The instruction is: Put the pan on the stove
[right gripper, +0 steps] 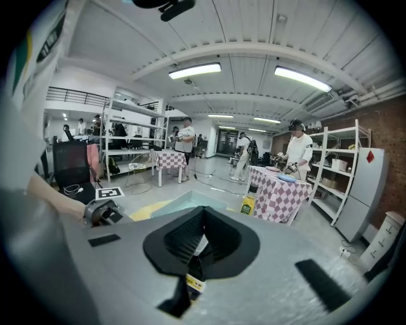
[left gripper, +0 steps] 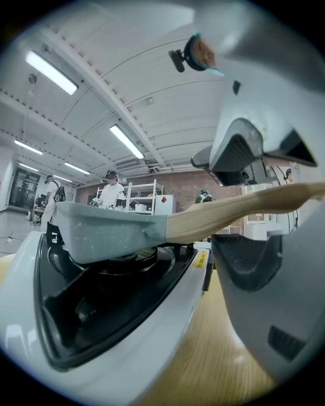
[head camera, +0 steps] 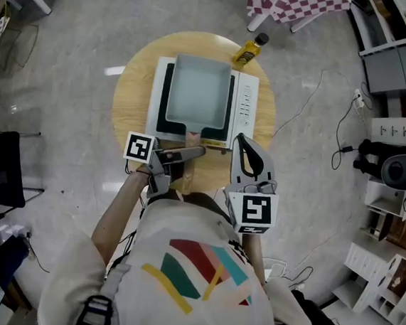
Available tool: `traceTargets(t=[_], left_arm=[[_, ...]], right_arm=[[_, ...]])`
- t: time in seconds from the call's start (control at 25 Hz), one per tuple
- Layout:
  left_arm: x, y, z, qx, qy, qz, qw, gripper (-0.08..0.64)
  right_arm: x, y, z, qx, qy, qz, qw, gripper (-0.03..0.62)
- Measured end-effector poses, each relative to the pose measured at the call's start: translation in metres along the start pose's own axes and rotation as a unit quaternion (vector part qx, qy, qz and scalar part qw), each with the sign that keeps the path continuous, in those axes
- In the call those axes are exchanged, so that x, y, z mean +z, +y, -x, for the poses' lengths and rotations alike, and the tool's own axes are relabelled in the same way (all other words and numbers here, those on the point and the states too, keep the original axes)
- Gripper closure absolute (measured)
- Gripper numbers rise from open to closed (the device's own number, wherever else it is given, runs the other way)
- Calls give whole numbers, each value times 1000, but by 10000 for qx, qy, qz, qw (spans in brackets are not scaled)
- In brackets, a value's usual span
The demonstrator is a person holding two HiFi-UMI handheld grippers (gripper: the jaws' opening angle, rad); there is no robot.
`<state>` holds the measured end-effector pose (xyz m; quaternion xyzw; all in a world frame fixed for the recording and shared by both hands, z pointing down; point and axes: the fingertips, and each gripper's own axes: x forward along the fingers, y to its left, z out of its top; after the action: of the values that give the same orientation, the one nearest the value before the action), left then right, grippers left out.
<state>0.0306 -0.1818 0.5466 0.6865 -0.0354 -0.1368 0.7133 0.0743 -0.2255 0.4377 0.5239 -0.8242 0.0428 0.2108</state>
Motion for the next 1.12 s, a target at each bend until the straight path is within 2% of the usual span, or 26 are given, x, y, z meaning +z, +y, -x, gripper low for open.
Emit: traceTargets(t=[0.12,0.36,0.4,0.48,0.56,0.64,0.76,0.8,0.88,0.96,1.04,1.12], left_arm=[[0,4,13,208,-120,-15,9997,279],[18,4,55,851,-760,-171,9933,279],[23,3,63,989,-802,-307,9914,279],[36,2,77,1284,-772,-876,9848,280],[50,2,93,1790,-731,-1422,9708,281],[63,-3,109,2412,-711,-1840,9502,281],[81,-26,126,3139,-792,-2480,9131,282],[89,-37,130,3340,-898,-2724,8979,284],[107,-68,139,3727,-1189,-3312,8587,294],[118,-103,140,3933,-1428,-3866,8219,318],[119,-137,134,3996,-1637,-4324,7915,356],[117,-171,128,3914,-1971,-4736,7640,359]], right_arm=[[5,9,-5,134,-45,152,9998,592],[17,21,-15,385,-178,379,9984,592],[19,22,-16,425,-207,395,9981,592],[23,26,-18,495,-272,425,9975,592],[28,30,-20,559,-347,456,9968,592],[34,33,-20,607,-435,494,9960,592],[45,32,-20,638,-598,552,9946,592],[49,31,-20,633,-655,567,9942,592],[58,28,-22,618,-768,560,9936,592],[71,27,-24,614,-941,526,9923,592],[84,27,-22,613,-1140,512,9903,592],[95,28,-18,604,-1283,493,9887,592]])
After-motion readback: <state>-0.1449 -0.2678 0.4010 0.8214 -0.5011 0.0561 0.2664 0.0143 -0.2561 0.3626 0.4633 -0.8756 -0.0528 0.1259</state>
